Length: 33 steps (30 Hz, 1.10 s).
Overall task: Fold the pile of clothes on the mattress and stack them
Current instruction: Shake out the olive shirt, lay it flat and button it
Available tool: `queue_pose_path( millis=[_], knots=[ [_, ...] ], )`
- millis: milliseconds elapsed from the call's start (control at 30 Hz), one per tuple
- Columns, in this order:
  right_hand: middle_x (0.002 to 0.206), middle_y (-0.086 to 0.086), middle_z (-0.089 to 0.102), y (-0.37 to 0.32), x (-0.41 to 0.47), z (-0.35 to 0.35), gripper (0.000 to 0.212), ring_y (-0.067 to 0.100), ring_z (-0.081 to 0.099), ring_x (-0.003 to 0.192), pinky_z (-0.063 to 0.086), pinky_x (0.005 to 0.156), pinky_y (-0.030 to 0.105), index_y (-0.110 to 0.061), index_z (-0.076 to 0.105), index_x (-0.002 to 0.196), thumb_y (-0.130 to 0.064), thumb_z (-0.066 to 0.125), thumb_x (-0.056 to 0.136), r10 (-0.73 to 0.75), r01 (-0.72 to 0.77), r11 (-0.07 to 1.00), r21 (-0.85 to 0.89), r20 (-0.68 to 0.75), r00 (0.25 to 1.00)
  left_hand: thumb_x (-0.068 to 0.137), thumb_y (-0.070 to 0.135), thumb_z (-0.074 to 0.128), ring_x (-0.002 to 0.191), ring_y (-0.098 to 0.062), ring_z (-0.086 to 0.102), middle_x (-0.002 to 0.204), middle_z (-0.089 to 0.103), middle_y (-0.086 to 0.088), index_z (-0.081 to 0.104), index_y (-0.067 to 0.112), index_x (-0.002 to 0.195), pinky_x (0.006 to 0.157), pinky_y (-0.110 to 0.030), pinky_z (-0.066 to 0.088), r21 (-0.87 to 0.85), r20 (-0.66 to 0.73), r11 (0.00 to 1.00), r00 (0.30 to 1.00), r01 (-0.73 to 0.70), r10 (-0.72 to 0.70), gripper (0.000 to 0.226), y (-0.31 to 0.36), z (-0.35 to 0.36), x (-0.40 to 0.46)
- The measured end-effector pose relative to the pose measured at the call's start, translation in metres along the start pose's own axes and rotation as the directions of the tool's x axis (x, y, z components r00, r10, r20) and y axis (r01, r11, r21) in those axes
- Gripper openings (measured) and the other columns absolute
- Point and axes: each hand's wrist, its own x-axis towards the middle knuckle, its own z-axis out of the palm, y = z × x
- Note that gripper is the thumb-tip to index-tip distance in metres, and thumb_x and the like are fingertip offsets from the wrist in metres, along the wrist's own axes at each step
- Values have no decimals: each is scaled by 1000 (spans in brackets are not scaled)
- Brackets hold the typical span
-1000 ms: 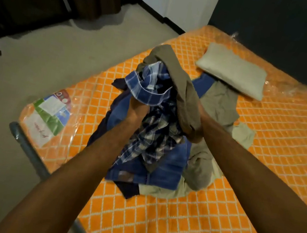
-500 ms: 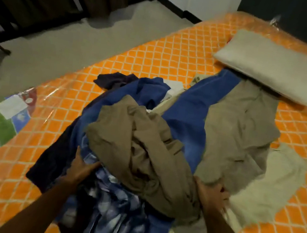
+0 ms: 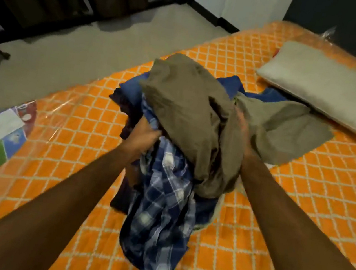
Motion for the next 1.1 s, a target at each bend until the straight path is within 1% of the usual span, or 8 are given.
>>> queue_pose_path(
  millis=[133, 200, 333, 433, 700, 933, 1033, 1100],
  knots=[
    [146, 9, 53, 34, 33, -38, 51, 26, 53, 132, 44, 110, 33, -11, 42, 151, -39, 29, 111, -86, 62, 990, -128, -186, 979, 95, 4, 64, 107, -7, 58, 122, 60, 3, 58, 10, 127, 88, -10, 45, 216, 148, 976, 987, 26, -59, 33, -43, 21, 27],
    [153, 9, 44, 91, 41, -76, 58, 31, 42, 140, 33, 117, 37, -16, 34, 155, -50, 32, 108, -35, -96, 916, -389, -315, 948, 101, 9, 54, 95, -14, 59, 114, 64, -4, 61, 9, 120, 86, -30, 48, 314, 188, 948, 975, 59, -123, 20, -71, 25, 35],
    [153, 25, 33, 142, 49, -86, 61, 42, 34, 140, 27, 115, 53, -2, 26, 153, -18, 53, 101, -182, -247, 489, -836, -375, 909, 87, 21, 43, 87, -23, 53, 108, 64, -21, 56, 15, 100, 77, -37, 40, 503, 153, 851, 953, 152, -260, 19, -126, 24, 61],
    [163, 18, 21, 143, 58, -69, 91, 33, 22, 149, 14, 117, 43, -5, 16, 157, -64, 28, 89, -252, -292, 434, -852, -426, 869, 92, 27, 50, 89, -37, 58, 111, 57, -20, 49, 8, 109, 70, -40, 42, 669, 1, 705, 948, 236, -318, 25, -135, 31, 74],
    [164, 15, 17, 158, 76, -90, 156, 31, 13, 152, 5, 119, 39, -9, 16, 158, -107, -2, 37, -246, -260, 458, -850, -402, 882, 97, 17, 53, 104, -43, 62, 122, 59, -19, 42, 7, 131, 71, -39, 37, 780, -106, 575, 958, 248, -268, 37, -150, 46, 82],
    [164, 16, 19, 159, 64, -90, 100, 31, 19, 151, 11, 110, 26, -12, 17, 159, -64, 9, 74, -222, -200, 627, -753, -419, 881, 91, 37, 60, 107, -43, 61, 123, 58, -18, 42, 9, 124, 77, -43, 43, 719, -87, 652, 962, 241, -260, 46, -141, 35, 74],
    [163, 15, 19, 163, 84, -91, 93, 30, 16, 150, 10, 119, 39, -15, 19, 158, -67, 20, 81, -225, -277, 643, -714, -521, 823, 92, 51, 54, 111, -42, 59, 129, 55, -13, 43, 14, 127, 81, -43, 44, 687, -56, 695, 969, 212, -240, 52, -140, 27, 75],
    [164, 16, 15, 162, 86, -98, 70, 29, 14, 151, 7, 119, 39, -11, 17, 158, -48, 31, 101, -186, -261, 590, -764, -443, 877, 91, 48, 52, 114, -41, 58, 134, 52, -12, 43, 16, 129, 84, -43, 45, 681, -66, 696, 966, 227, -251, 51, -136, 27, 69]
  ],
)
